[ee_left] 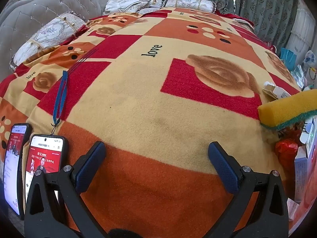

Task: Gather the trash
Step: 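Move both tools toward the pile of trash on the blanket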

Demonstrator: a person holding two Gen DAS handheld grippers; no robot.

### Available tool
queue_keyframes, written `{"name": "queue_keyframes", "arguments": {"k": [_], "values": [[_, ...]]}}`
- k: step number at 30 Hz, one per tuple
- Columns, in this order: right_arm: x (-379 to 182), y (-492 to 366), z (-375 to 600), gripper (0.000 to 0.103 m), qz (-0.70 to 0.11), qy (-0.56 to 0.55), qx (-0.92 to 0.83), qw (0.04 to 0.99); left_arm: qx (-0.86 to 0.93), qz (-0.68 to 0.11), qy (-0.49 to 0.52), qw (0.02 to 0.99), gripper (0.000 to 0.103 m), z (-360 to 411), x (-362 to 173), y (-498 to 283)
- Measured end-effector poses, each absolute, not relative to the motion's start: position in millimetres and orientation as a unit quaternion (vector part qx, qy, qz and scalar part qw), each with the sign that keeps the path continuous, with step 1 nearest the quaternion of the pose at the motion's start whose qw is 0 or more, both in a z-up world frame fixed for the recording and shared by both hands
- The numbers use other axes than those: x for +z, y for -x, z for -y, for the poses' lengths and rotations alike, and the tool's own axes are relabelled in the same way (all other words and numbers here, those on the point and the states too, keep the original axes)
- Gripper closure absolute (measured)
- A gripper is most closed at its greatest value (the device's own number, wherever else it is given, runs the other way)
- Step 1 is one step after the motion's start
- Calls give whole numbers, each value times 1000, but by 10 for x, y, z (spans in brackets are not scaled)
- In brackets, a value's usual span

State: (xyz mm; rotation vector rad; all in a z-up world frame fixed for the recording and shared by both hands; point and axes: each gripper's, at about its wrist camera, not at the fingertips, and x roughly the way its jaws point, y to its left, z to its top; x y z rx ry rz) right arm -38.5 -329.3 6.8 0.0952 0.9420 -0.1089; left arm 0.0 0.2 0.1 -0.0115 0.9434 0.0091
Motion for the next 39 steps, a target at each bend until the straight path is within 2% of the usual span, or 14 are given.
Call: {"name": "queue_keyframes", "arguments": {"k": [6,11,15,24,31,39], "values": [[68,385,3296,0,-453,-45,-53,889,3,-495,4,869,0,-36,63,-18],[77,373,3284,0,-459,-45,-52,886,4,-460,3,888,1,-62,389,207],[188,400,3293,0,-497,-51,-17,866,-4,-432,7,902,1,-112,730,415],[784,1157,3315,0,-402,-111,-32,908,-14,-367,8,930,1,38,1214,912],[1270,1637,3050,0,-319,-99,-16,942,-33,-334,8,942,1,268,1400,1266],[1567,1916,2849,0,-267,-77,-17,960,-52,-308,17,950,1,382,1571,1471]]}}
